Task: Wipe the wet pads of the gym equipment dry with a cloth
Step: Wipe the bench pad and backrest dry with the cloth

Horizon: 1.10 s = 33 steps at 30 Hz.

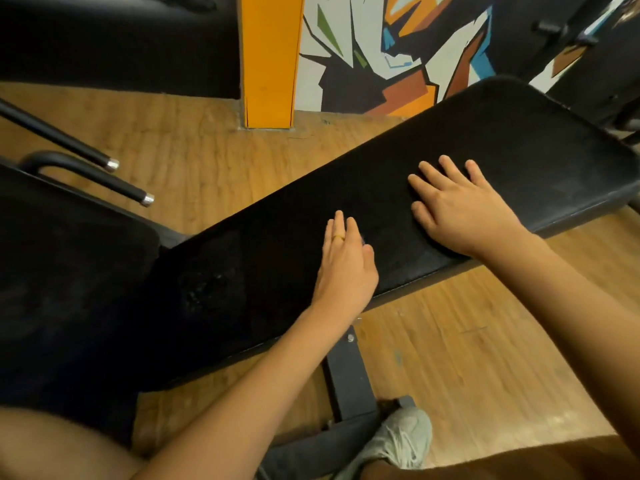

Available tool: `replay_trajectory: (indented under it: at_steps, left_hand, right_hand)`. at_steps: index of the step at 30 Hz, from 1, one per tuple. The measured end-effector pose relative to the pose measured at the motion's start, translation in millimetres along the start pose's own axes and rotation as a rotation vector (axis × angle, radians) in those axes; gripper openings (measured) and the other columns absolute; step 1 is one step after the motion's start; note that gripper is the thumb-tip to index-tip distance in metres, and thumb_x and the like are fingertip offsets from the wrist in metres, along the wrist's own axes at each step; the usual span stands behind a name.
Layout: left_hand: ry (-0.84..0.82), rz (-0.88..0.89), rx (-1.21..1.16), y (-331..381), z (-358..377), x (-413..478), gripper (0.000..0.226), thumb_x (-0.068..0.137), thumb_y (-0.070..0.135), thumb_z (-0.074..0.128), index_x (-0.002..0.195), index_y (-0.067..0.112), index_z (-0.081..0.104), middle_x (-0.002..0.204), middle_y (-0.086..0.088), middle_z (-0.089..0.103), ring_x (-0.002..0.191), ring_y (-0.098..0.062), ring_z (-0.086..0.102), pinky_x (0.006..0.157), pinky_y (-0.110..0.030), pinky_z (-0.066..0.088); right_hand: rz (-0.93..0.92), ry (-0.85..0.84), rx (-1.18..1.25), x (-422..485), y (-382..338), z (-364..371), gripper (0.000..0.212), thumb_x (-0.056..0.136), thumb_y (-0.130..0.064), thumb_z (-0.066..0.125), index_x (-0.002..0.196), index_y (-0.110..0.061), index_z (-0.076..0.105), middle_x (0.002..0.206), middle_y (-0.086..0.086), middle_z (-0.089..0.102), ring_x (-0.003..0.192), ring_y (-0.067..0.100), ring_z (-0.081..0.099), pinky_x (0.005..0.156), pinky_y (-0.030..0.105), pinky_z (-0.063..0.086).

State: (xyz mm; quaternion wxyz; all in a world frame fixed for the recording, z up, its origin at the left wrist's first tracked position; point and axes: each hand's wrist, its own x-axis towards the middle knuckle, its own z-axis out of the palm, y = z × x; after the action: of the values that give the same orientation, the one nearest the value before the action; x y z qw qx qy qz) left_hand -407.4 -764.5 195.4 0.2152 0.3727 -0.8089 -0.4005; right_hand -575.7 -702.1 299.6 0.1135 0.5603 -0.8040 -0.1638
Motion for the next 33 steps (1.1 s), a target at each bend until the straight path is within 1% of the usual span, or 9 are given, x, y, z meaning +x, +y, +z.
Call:
replay_trajectory:
  at_steps: [3, 8, 10, 12, 15, 21, 24, 28, 33]
  left_hand:
    - [0.035, -0.020, -0.040, -29.1, -14.8, -6.2, 0.056, 0.109, 0.016, 0.036, 0.161, 0.012, 0.014, 0.170, 0.001, 0.006, 0.155, -0.011, -0.001, 0.124, -0.030, 0.012]
    - [0.241, -0.275, -0.166, -118.8, -55.7, -26.9, 0.053, 0.109, 0.015, 0.038, 0.159, 0.010, 0.024, 0.167, -0.001, 0.020, 0.155, -0.012, 0.008, 0.117, -0.020, 0.008]
    - [0.221, -0.325, -0.108, -149.3, -61.6, -36.7, 0.053, 0.109, 0.016, 0.037, 0.159, 0.007, 0.023, 0.168, -0.003, 0.018, 0.156, -0.015, 0.006, 0.118, -0.021, 0.006]
    - [0.132, -0.330, -0.020, -171.4, -63.7, -46.0, 0.055, 0.109, 0.021, 0.036, 0.160, 0.006, 0.019, 0.169, -0.006, 0.011, 0.156, -0.017, 0.001, 0.122, -0.026, 0.005]
    - [0.074, -0.310, 0.020, -181.1, -63.0, -49.1, 0.061, 0.109, 0.030, 0.038, 0.161, 0.008, 0.015, 0.170, -0.005, 0.007, 0.156, -0.017, -0.001, 0.125, -0.031, 0.006]
    - [0.222, -0.349, 0.033, -176.8, -53.0, -49.7, 0.053, 0.110, 0.025, 0.033, 0.159, 0.007, 0.024, 0.168, -0.005, 0.016, 0.154, -0.018, 0.015, 0.122, -0.028, 0.015]
    - [0.279, -0.377, 0.038, -174.0, -45.4, -57.7, 0.052, 0.110, 0.024, 0.032, 0.159, 0.006, 0.025, 0.167, -0.006, 0.019, 0.154, -0.019, 0.017, 0.122, -0.028, 0.018]
    - [0.307, -0.466, -0.012, -182.3, -44.2, -66.5, 0.051, 0.110, 0.019, 0.034, 0.158, 0.004, 0.025, 0.168, -0.007, 0.017, 0.155, -0.019, 0.011, 0.123, -0.028, 0.014]
    - [0.388, -0.593, -0.024, -213.9, -52.8, -80.8, 0.048, 0.109, 0.013, 0.036, 0.155, 0.002, 0.030, 0.166, -0.010, 0.021, 0.156, -0.023, 0.011, 0.123, -0.031, 0.013]
  right_hand:
    - [0.023, 0.002, 0.030, 1.5, -2.6, -0.9, 0.062, 0.104, -0.048, 0.021, 0.159, -0.020, 0.024, 0.167, 0.008, 0.021, 0.155, 0.032, 0.010, 0.123, 0.054, 0.004]
    - [-0.074, 0.029, 0.159, 7.8, -58.8, 1.4, 0.062, 0.103, -0.047, 0.028, 0.158, -0.017, 0.027, 0.165, 0.007, 0.026, 0.155, 0.027, 0.013, 0.123, 0.052, 0.002]
    - [-0.138, 0.007, 0.170, 10.1, -86.8, 10.1, 0.062, 0.104, -0.047, 0.030, 0.159, -0.019, 0.025, 0.166, 0.005, 0.024, 0.155, 0.025, 0.011, 0.123, 0.050, -0.001]
    - [-0.216, -0.022, 0.154, 20.2, -120.4, 19.8, 0.062, 0.104, -0.048, 0.031, 0.159, -0.019, 0.023, 0.167, 0.005, 0.022, 0.156, 0.024, 0.009, 0.123, 0.049, -0.002]
    - [-0.284, -0.038, 0.152, 34.9, -159.9, 24.9, 0.062, 0.105, -0.047, 0.030, 0.159, -0.019, 0.023, 0.167, 0.005, 0.020, 0.156, 0.023, 0.007, 0.124, 0.049, -0.002]
    - [-0.276, -0.092, 0.059, 44.5, -182.7, 40.0, 0.065, 0.105, -0.051, 0.012, 0.162, -0.020, 0.006, 0.170, 0.004, 0.002, 0.156, 0.025, -0.006, 0.124, 0.049, -0.004]
    - [-0.278, -0.076, 0.056, 45.0, -182.0, 43.7, 0.064, 0.105, -0.051, 0.010, 0.161, -0.019, 0.007, 0.169, 0.005, 0.004, 0.156, 0.025, -0.004, 0.124, 0.049, -0.004]
    - [-0.290, -0.050, 0.051, 45.8, -181.2, 46.6, 0.071, 0.099, -0.054, 0.004, 0.161, -0.018, 0.013, 0.168, 0.006, 0.011, 0.156, 0.026, 0.002, 0.123, 0.048, -0.002]
    - [-0.280, -0.043, 0.054, 45.4, -182.6, 44.7, 0.068, 0.103, -0.051, 0.007, 0.161, -0.017, 0.015, 0.168, 0.007, 0.012, 0.156, 0.028, 0.004, 0.124, 0.051, 0.001]
